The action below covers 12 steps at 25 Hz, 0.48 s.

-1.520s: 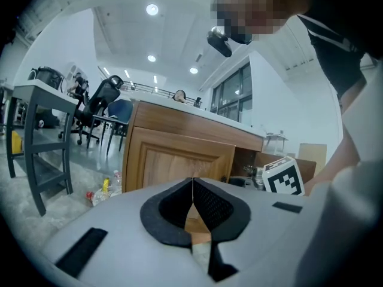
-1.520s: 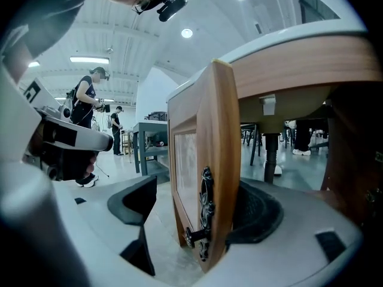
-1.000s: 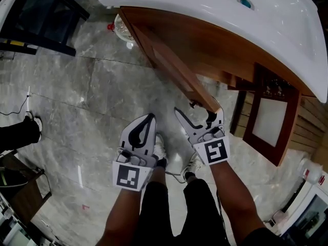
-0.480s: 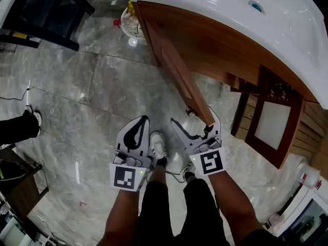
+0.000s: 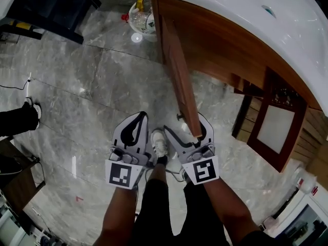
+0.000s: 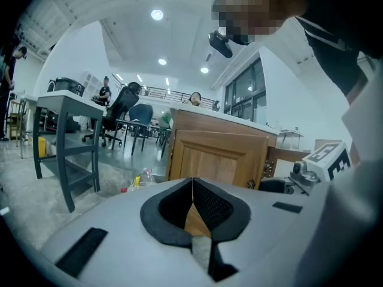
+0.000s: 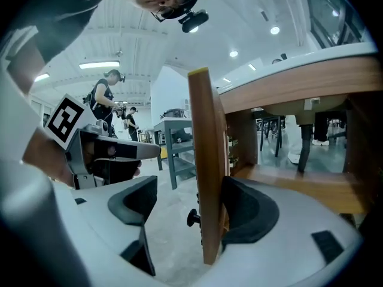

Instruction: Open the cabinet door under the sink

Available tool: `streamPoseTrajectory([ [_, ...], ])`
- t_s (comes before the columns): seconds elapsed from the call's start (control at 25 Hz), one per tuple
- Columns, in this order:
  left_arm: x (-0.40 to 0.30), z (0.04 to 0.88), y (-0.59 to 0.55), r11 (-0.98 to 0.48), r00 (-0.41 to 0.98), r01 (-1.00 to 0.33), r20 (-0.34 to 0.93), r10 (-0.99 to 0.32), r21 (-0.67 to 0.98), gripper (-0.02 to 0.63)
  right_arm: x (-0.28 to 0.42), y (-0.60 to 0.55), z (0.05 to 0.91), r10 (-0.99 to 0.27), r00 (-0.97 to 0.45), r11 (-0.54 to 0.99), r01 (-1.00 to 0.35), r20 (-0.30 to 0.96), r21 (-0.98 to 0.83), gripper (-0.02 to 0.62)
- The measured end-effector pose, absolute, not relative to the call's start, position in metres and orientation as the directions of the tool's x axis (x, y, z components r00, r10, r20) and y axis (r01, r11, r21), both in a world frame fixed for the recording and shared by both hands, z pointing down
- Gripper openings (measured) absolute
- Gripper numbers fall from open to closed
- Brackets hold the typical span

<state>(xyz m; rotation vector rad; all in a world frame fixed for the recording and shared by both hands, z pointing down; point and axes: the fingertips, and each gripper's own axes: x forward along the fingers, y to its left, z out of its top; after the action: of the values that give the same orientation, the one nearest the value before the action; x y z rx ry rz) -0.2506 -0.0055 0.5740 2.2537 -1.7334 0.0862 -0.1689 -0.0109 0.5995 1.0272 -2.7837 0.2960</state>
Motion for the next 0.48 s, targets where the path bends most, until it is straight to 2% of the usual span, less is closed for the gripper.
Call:
streamPoseTrajectory([
  [0.28,-0.274,0.576,-0.001,-0.182,0.223,-0.966,0.237,-0.946,0.181,0.025,-0.203,0.008,0.599,-0.558,-0.801,0.794,-0.591,0.216,-0.141,0.351],
  [0.48,-0.293,0.578,0.006,-0.157,0.196,-0.973,0.246,-0.949,0.172,0.025,-0.227,0.022,0.608,-0.469,-0.835,0.855,-0.511,0.288,-0.088,0.350],
])
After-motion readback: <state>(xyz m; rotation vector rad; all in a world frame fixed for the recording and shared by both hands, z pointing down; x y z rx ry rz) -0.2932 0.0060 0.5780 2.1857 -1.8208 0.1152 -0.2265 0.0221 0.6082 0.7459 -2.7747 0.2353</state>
